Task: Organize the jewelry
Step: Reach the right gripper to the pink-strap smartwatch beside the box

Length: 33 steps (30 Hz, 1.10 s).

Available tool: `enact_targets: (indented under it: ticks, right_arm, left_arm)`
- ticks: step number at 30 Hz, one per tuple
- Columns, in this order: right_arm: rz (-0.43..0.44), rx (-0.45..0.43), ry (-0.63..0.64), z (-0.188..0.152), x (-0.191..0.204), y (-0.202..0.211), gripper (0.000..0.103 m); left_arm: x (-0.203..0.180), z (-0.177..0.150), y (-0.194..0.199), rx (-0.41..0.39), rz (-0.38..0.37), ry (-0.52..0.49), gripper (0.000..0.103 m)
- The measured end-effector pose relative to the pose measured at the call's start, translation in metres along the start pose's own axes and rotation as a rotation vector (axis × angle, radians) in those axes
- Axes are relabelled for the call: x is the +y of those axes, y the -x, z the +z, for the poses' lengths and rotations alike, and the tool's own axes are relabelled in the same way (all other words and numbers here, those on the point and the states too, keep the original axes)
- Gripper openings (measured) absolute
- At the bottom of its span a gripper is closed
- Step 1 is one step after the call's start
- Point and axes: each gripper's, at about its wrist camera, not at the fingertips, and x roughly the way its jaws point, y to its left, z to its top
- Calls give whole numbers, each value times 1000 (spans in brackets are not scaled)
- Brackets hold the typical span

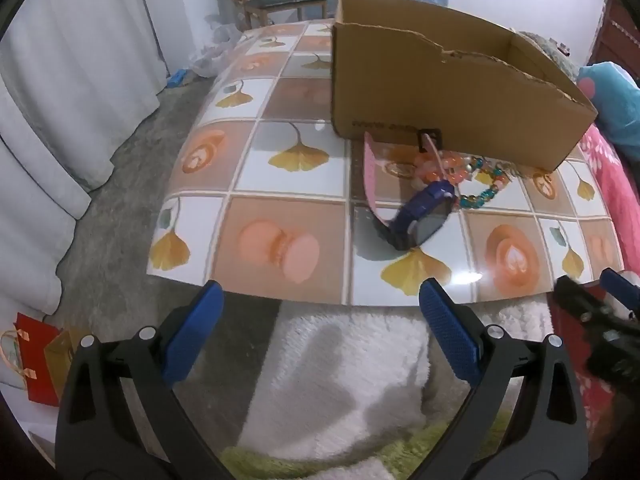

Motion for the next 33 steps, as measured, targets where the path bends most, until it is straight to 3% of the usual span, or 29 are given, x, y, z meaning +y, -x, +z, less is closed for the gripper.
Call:
enact_targets:
  ticks: [5,11,13,16,20,26,31,33]
  right_arm:
    - [117,-31,-27,12,0,7,97]
    - [242,2,-30,29,21,-4,97]
    - [270,18,-26,33,28,-9,97]
    - [303,-15,10,40,43,-6,94]
    - [380,60,-34,50,49,-20,91]
    - [396,117,-90,61,57,-44,80]
    - [367,135,-113,71,56,-52,73]
    - [357,126,-102,75,62,-57,70]
  left_arm:
    - [16,2,-9,-14,-13,26,95]
    - [38,5,-21,-66,-226,80,95]
    - [42,9,-23,-73,-259,92,95]
    - [40,16,-24,-79,-329,53,95]
    - [27,18,-19,-128,-369,-35,95]
    - [5,15,-24,-134,-386,-157,95]
    - [18,29,-28,-139,-417,-90,94]
    - [29,41,-33,-138,-418,-44,77]
